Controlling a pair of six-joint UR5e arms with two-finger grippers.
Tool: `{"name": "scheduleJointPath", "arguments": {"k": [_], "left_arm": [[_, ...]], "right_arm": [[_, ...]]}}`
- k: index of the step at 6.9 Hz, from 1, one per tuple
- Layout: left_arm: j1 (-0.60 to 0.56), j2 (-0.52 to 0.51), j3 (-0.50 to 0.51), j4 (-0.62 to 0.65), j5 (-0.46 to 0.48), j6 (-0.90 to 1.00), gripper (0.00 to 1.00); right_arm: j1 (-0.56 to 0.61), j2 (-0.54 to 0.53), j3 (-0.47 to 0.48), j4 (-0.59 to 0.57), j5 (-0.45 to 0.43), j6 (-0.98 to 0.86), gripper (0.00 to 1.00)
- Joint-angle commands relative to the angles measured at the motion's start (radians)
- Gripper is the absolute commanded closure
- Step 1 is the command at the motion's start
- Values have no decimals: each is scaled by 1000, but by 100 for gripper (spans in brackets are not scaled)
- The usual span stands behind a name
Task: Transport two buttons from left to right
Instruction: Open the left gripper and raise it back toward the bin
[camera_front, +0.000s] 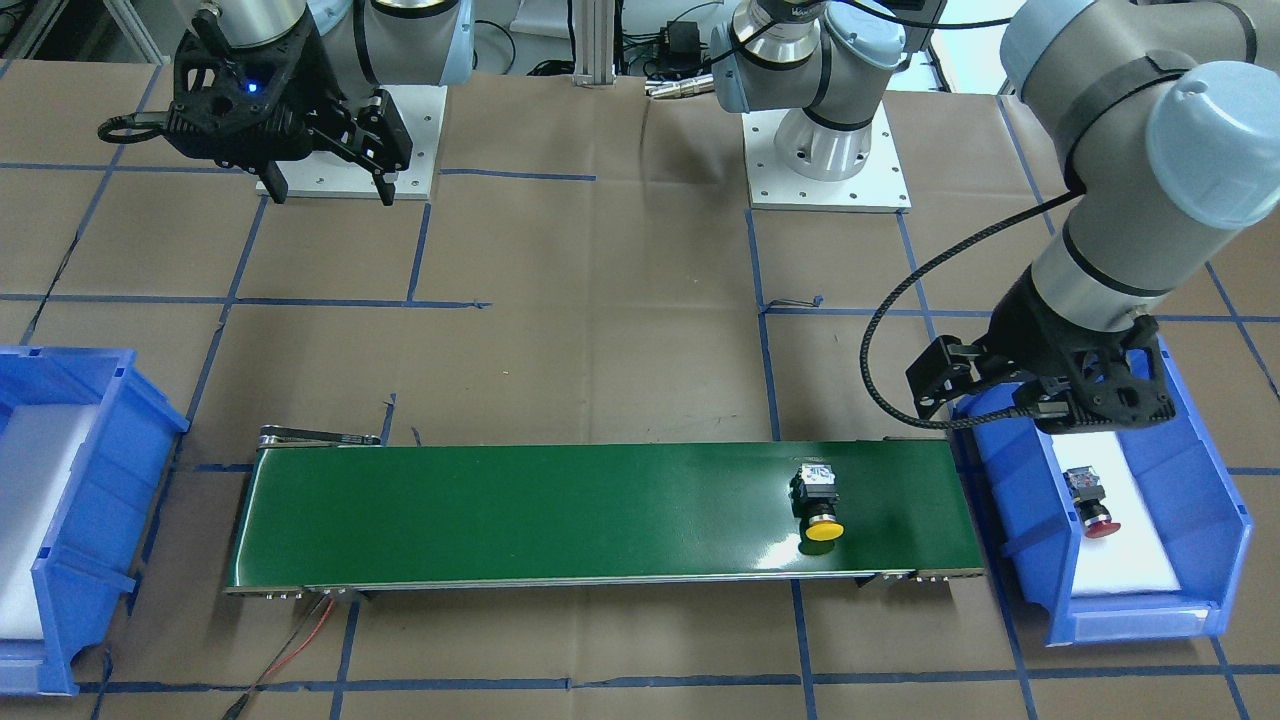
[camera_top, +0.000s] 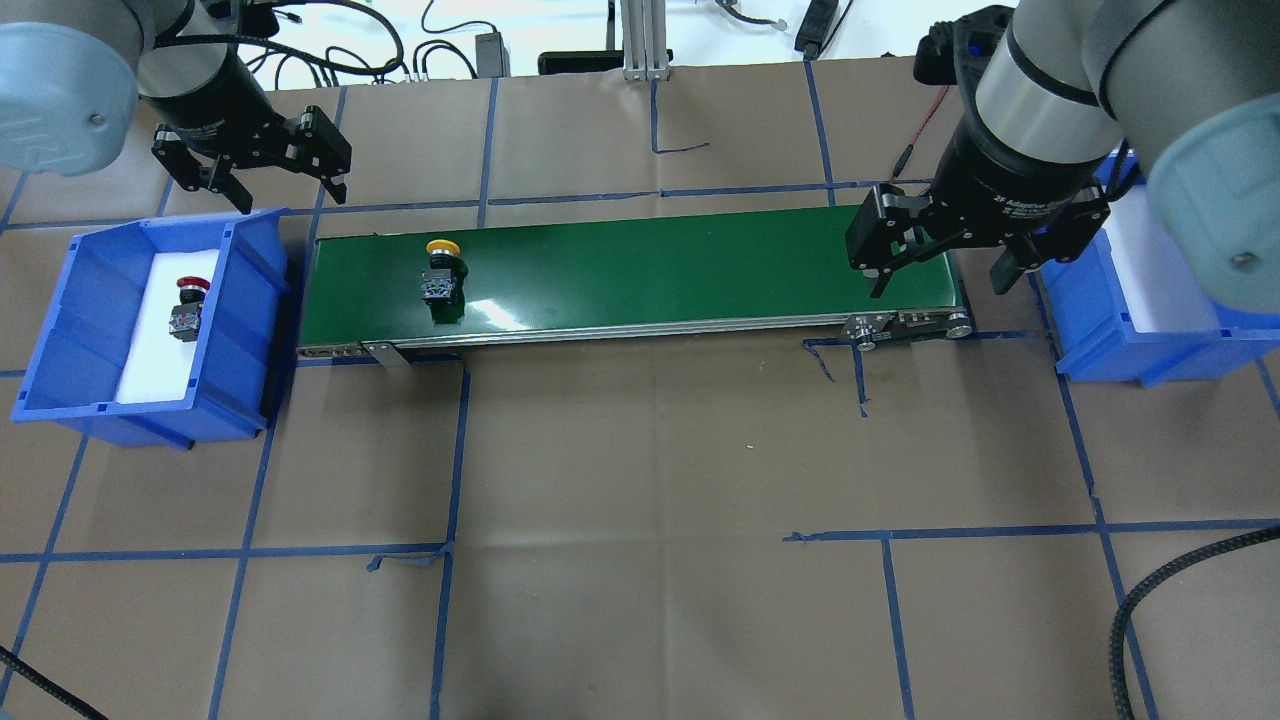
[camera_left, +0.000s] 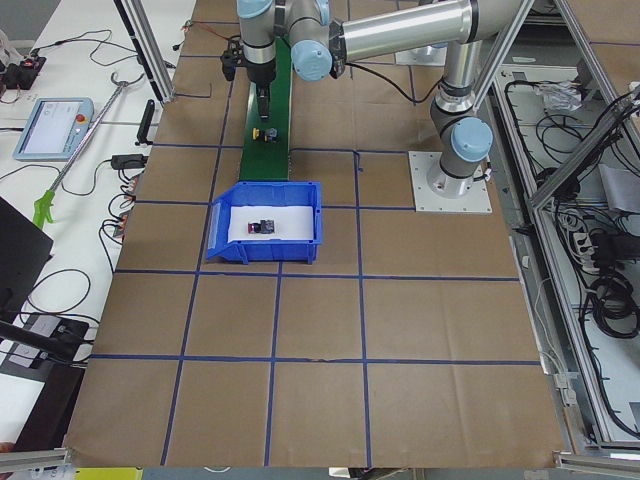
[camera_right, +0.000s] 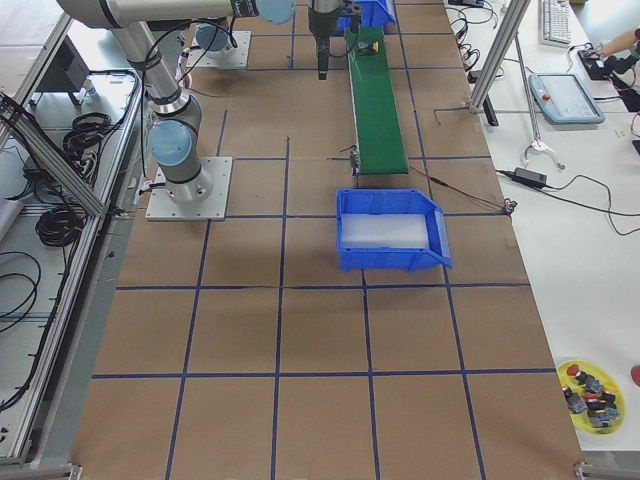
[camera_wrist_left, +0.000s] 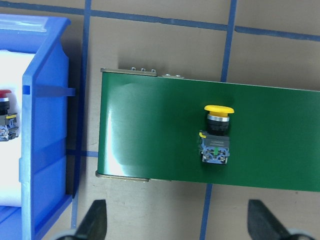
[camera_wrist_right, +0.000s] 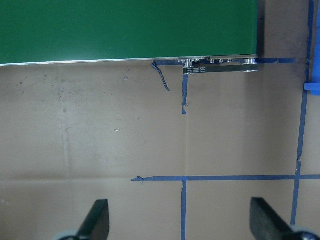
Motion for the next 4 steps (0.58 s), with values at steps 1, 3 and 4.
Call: {"name": "scheduleJointPath", "arguments": {"k": [1,3,4], "left_arm": [[139,-41,20,2,-1,155,0],[245,-58,20,3,-4,310,0],[286,-67,20,23,-4,368,0]], "right_arm": [[0,-1,0,0,0,0,0],[0,-1,0,0,0,0,0],[0,-1,0,0,0,0,0]]}}
